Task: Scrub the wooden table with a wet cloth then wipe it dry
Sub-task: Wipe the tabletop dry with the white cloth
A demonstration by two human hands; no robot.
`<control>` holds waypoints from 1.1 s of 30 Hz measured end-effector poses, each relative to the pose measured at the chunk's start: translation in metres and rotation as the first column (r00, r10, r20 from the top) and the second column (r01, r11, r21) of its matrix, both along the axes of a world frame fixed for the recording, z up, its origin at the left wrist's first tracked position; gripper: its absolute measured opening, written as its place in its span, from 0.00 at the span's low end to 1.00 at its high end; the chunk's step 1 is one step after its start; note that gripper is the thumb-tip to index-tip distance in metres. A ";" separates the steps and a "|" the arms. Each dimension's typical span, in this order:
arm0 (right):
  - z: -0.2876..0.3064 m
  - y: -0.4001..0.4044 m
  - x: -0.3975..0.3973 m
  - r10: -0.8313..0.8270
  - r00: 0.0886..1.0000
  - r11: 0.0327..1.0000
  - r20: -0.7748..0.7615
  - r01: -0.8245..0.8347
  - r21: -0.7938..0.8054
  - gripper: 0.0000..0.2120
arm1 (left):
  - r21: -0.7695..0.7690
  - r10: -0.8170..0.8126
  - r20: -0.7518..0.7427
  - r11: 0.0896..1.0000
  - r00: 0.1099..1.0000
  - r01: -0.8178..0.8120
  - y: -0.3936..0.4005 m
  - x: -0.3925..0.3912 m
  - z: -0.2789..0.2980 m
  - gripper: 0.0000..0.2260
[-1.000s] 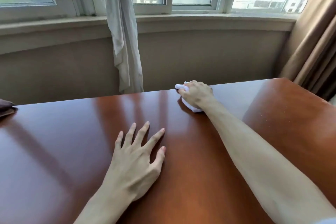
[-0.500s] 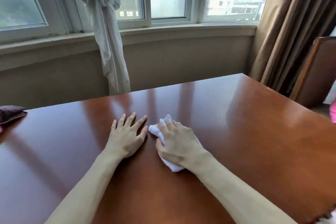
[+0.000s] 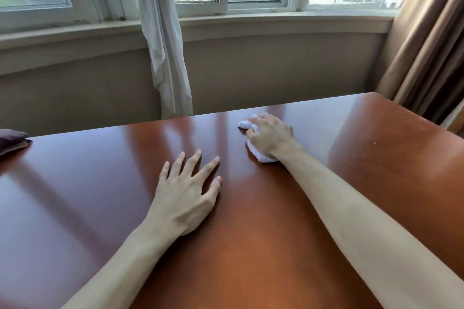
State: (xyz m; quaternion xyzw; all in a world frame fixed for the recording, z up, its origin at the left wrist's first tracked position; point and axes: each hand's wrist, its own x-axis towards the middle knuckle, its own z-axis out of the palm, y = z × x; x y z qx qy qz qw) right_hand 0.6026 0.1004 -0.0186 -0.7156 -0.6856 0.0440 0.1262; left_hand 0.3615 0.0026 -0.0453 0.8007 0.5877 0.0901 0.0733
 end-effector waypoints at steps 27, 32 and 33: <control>0.001 -0.144 -0.013 0.097 0.994 0.995 -0.052 -0.096 0.022 0.20 | -0.021 0.009 0.023 1.000 1.000 -0.009 -0.001 0.002 0.004 0.24; 0.001 0.006 0.016 -0.032 0.999 0.999 -0.017 0.032 -0.026 0.19 | 0.004 0.014 0.034 1.000 0.999 -0.015 0.004 -0.001 -0.003 0.29; 0.002 0.032 0.020 -0.064 0.998 0.997 -0.021 0.063 -0.032 0.20 | 0.011 0.018 0.034 1.000 0.999 -0.019 0.005 -0.001 -0.003 0.29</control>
